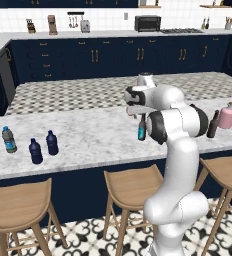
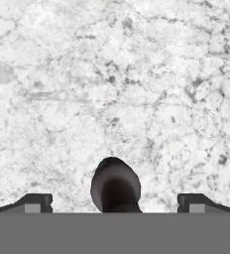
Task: Move the plastic bottles in the middle to the plastics group, and the glass bottles in the middle to the glass group.
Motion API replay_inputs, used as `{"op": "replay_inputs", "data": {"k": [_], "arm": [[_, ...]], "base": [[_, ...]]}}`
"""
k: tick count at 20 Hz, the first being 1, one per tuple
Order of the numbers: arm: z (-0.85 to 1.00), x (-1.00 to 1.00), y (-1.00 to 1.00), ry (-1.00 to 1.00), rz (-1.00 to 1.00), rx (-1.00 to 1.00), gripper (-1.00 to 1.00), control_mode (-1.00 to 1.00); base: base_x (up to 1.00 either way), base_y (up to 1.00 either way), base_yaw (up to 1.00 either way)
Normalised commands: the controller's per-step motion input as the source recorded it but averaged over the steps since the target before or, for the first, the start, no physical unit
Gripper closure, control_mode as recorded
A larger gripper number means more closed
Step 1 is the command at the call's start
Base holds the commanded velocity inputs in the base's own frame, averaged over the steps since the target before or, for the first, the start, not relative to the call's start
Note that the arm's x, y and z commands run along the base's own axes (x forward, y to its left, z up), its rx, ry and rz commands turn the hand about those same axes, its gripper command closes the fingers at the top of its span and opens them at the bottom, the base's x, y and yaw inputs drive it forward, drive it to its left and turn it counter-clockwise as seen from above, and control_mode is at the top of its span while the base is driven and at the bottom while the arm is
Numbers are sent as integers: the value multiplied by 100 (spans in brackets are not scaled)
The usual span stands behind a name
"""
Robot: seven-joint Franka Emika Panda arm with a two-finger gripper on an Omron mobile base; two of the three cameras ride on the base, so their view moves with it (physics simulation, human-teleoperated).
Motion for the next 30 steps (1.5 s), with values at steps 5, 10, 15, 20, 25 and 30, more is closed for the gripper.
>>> {"op": "replay_inputs", "data": {"k": [5,10,15,20,25,30], "arm": [[-15,20,-1,2,0,0,-100,-100],[-7,-7,-5,1,0,0,-100,-100],[-14,-18,-7,0,0,0,-100,-100],[-19,-9,-5,0,0,0,-100,-100],[-4,6,1,0,0,0,-100,-100],[0,1,7,0,0,0,-100,-100]], "base": [[0,0,0],[0,0,0],[0,0,0],[0,0,0],[0,0,0],[0,0,0]]}}
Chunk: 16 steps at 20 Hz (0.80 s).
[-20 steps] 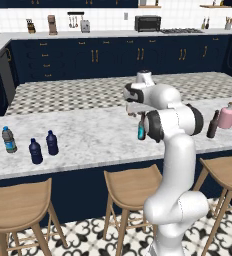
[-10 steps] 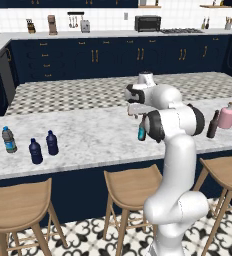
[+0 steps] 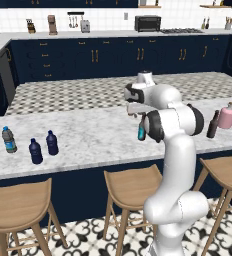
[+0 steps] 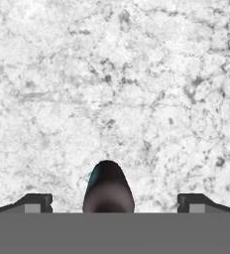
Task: Move the plastic bottles in the middle to the plastics group, and the glass bottles in the middle to the glass group.
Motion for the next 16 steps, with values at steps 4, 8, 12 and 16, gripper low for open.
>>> {"op": "replay_inputs", "data": {"k": [4,8,12,16], "arm": [[0,-1,5,0,0,0,-100,-100],[0,-13,0,0,-1,0,-100,-100],[0,-2,0,0,-3,0,-100,-100],[-1,-5,0,0,-3,0,-100,-100]], "base": [[0,0,0],[0,0,0],[0,0,0],[0,0,0]]}}
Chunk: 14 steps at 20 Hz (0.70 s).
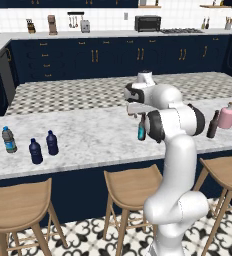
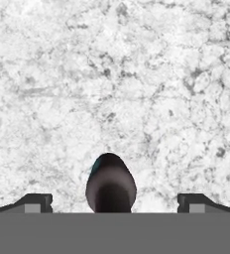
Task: Move the plastic bottles in the middle to the plastics group, and the glass bottles in the middle to the glass group.
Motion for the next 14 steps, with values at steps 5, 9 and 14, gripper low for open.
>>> {"op": "replay_inputs", "data": {"k": [5,9,14], "arm": [[-15,-1,5,6,-7,0,100,-100],[-15,0,1,10,-9,0,100,-100],[-3,1,0,1,-3,0,100,-100]], "base": [[0,0,0],[0,0,0],[0,0,0]]}}
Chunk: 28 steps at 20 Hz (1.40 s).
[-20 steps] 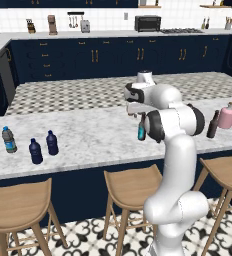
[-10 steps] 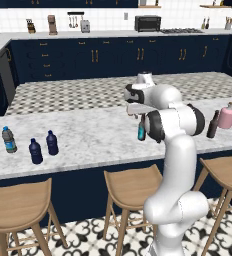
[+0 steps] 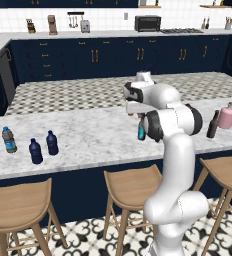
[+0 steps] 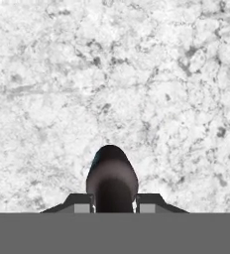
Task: Move the plastic bottles in the middle to the plastics group, and the glass bottles in the middle to the glass group.
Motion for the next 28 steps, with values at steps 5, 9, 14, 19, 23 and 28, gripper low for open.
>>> {"op": "replay_inputs", "data": {"k": [5,9,14,19,23,28], "arm": [[19,-22,-21,-5,-2,0,100,-100],[23,-62,-67,-14,-9,0,100,-100],[8,-63,-87,-11,-7,0,100,-100],[0,-53,-91,-18,-2,0,100,-100],[1,-14,-97,-12,-4,0,100,-100],[4,11,-87,5,-16,-1,100,-100]], "base": [[0,0,0],[0,0,0],[0,0,0],[0,0,0],[0,0,0],[0,0,0]]}}
